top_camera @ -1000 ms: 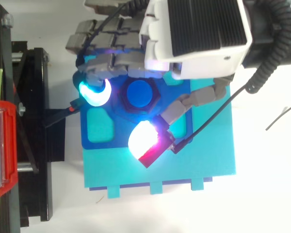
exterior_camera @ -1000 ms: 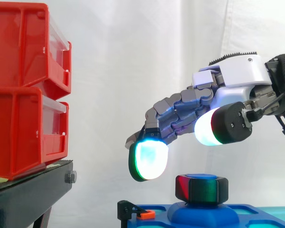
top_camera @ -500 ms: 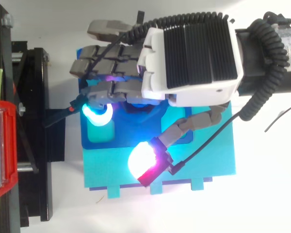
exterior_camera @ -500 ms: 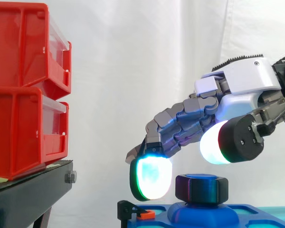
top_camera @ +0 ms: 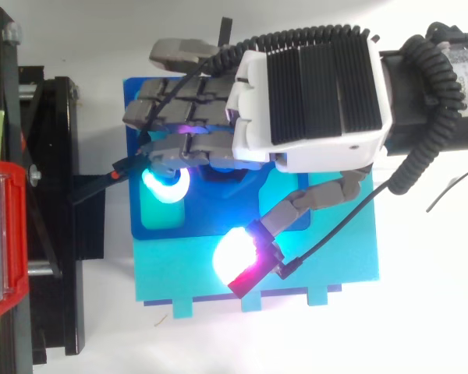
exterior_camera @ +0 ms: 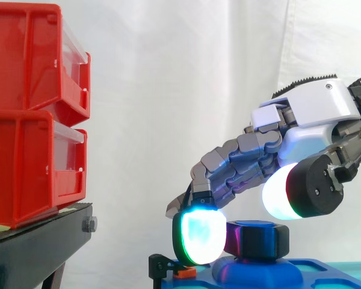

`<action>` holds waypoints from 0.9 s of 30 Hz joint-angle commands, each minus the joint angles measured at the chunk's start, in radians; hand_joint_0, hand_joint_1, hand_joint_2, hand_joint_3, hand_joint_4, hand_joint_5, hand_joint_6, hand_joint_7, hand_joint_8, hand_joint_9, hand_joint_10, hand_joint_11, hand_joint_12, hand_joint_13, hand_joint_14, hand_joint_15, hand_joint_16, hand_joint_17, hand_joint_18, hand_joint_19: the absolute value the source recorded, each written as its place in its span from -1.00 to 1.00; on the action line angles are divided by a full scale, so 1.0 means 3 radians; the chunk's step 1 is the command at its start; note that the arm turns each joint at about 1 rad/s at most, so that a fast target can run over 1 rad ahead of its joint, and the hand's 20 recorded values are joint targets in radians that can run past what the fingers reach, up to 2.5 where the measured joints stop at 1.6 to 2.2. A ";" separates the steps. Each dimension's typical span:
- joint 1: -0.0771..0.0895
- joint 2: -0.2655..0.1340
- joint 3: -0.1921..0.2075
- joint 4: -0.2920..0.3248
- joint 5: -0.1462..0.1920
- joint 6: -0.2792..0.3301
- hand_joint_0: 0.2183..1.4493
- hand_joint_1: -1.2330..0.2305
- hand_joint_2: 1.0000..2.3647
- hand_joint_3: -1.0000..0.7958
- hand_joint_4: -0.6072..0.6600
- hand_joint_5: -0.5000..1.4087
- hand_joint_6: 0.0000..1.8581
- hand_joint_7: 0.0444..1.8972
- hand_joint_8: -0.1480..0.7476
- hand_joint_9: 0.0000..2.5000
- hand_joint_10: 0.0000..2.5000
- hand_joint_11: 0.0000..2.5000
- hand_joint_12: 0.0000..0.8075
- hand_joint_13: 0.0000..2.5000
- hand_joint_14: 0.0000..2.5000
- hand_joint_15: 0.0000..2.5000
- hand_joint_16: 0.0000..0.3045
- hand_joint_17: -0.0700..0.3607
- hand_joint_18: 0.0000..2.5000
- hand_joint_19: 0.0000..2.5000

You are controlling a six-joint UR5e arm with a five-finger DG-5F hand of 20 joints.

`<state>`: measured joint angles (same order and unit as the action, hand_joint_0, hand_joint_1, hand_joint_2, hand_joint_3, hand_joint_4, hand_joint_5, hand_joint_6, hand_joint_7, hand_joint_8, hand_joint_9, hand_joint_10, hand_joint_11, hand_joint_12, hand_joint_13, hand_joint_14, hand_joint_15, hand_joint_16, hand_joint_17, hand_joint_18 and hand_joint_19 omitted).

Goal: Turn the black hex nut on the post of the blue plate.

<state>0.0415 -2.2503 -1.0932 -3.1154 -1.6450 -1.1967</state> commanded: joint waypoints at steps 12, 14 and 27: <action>-0.0118 0.0000 -0.0002 -0.0031 -0.0162 -0.0010 -0.62 0.07 -1.00 -0.44 0.31 -0.67 -0.46 0.07 -0.08 -0.76 -1.00 -1.00 -0.04 -0.81 -1.00 -1.00 -0.60 -0.04 -0.92 -0.89; -0.0143 -0.0005 -0.0002 -0.0031 -0.0198 -0.0020 -0.62 0.07 -1.00 -0.44 0.31 -0.67 -0.46 0.06 -0.08 -0.76 -1.00 -1.00 -0.04 -0.81 -1.00 -1.00 -0.60 -0.04 -0.92 -0.89; -0.0317 0.0000 -0.0002 -0.0016 -0.0428 -0.0081 -0.62 0.07 -1.00 -0.44 0.31 -0.67 -0.46 0.06 -0.08 -0.76 -1.00 -1.00 -0.04 -0.81 -1.00 -1.00 -0.60 -0.04 -0.92 -0.89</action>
<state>-0.0432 -2.2510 -1.0935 -3.1234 -1.7604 -1.2177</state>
